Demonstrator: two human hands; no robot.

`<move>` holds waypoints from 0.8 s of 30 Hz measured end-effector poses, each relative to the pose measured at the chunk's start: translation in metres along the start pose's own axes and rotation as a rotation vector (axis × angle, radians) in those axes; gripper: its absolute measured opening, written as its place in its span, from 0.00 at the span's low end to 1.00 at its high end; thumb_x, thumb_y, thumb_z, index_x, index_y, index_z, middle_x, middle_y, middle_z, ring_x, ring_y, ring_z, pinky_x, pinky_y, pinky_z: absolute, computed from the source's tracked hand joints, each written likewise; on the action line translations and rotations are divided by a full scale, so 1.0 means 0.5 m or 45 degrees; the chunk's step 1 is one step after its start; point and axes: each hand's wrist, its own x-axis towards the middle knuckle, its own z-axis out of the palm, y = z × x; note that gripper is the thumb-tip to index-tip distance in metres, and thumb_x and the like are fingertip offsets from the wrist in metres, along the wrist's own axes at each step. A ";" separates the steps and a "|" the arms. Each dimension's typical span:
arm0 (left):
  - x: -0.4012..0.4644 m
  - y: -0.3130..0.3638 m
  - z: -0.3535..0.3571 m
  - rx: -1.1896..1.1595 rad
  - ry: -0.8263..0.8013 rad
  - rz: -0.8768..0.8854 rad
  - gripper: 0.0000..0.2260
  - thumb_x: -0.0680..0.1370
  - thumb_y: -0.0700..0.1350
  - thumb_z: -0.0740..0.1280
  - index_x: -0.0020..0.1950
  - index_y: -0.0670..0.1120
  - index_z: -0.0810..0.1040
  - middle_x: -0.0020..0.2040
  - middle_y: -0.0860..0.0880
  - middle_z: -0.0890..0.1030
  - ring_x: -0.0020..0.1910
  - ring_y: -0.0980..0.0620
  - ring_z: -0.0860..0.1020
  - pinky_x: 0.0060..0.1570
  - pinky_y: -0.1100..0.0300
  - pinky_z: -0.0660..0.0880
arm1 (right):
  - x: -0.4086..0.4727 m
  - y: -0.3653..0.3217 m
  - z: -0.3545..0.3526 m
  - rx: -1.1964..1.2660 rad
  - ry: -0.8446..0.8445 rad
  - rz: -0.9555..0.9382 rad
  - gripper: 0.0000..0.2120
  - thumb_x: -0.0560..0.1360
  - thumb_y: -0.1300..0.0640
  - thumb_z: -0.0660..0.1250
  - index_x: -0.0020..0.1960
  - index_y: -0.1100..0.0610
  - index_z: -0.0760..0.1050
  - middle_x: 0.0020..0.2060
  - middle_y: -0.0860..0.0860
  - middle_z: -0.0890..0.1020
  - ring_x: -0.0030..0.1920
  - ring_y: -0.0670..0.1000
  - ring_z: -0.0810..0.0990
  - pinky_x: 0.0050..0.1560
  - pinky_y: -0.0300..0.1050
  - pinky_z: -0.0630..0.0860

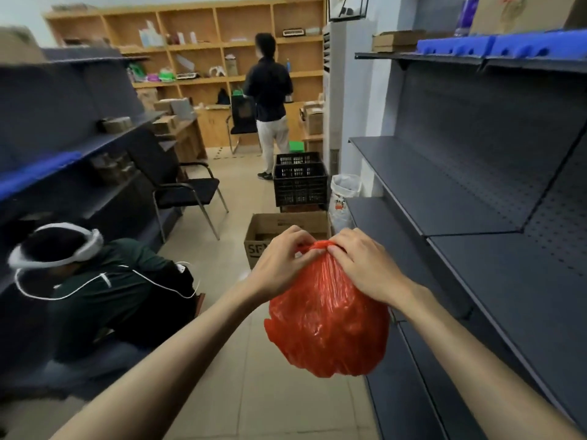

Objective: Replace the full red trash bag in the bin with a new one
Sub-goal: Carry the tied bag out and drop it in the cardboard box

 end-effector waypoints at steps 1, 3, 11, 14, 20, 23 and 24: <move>0.020 -0.024 -0.002 -0.002 0.008 -0.019 0.08 0.78 0.51 0.68 0.50 0.46 0.81 0.46 0.56 0.76 0.46 0.59 0.76 0.50 0.54 0.78 | 0.031 0.010 0.016 0.016 -0.022 -0.005 0.14 0.82 0.52 0.54 0.58 0.54 0.76 0.52 0.49 0.78 0.55 0.49 0.74 0.58 0.50 0.72; 0.067 -0.073 -0.009 0.005 0.010 -0.033 0.09 0.78 0.51 0.68 0.50 0.46 0.82 0.47 0.55 0.76 0.46 0.58 0.77 0.51 0.50 0.78 | 0.098 0.032 0.049 0.061 -0.055 -0.004 0.14 0.82 0.52 0.54 0.57 0.55 0.77 0.52 0.49 0.78 0.56 0.49 0.75 0.59 0.52 0.72; 0.284 -0.286 -0.073 -0.005 -0.013 -0.015 0.10 0.78 0.53 0.67 0.49 0.47 0.81 0.46 0.54 0.77 0.46 0.56 0.78 0.49 0.46 0.78 | 0.392 0.087 0.155 0.162 -0.159 0.005 0.14 0.81 0.51 0.56 0.56 0.52 0.78 0.51 0.48 0.79 0.55 0.47 0.75 0.59 0.53 0.73; 0.373 -0.358 -0.098 0.001 -0.026 -0.022 0.11 0.77 0.55 0.67 0.49 0.48 0.81 0.46 0.55 0.77 0.46 0.57 0.78 0.49 0.46 0.78 | 0.502 0.105 0.179 0.119 -0.189 0.005 0.13 0.81 0.51 0.56 0.56 0.52 0.78 0.50 0.48 0.79 0.54 0.47 0.75 0.59 0.53 0.73; 0.560 -0.468 -0.113 0.071 -0.041 0.001 0.07 0.78 0.53 0.67 0.46 0.50 0.79 0.45 0.56 0.76 0.45 0.58 0.76 0.49 0.48 0.77 | 0.686 0.158 0.227 0.068 -0.128 0.070 0.14 0.82 0.53 0.56 0.55 0.56 0.78 0.51 0.51 0.79 0.54 0.51 0.75 0.59 0.53 0.72; 0.653 -0.527 -0.102 0.100 -0.069 -0.009 0.07 0.79 0.54 0.66 0.46 0.52 0.79 0.45 0.56 0.77 0.45 0.58 0.76 0.48 0.50 0.78 | 0.773 0.207 0.255 0.053 -0.134 0.092 0.14 0.81 0.53 0.56 0.55 0.57 0.79 0.50 0.52 0.79 0.54 0.51 0.75 0.58 0.54 0.73; 0.683 -0.547 -0.095 0.099 -0.077 -0.017 0.07 0.79 0.54 0.66 0.46 0.52 0.78 0.45 0.56 0.77 0.45 0.58 0.76 0.48 0.51 0.78 | 0.801 0.225 0.264 0.051 -0.140 0.097 0.14 0.82 0.53 0.56 0.55 0.57 0.79 0.51 0.52 0.79 0.54 0.51 0.75 0.59 0.54 0.72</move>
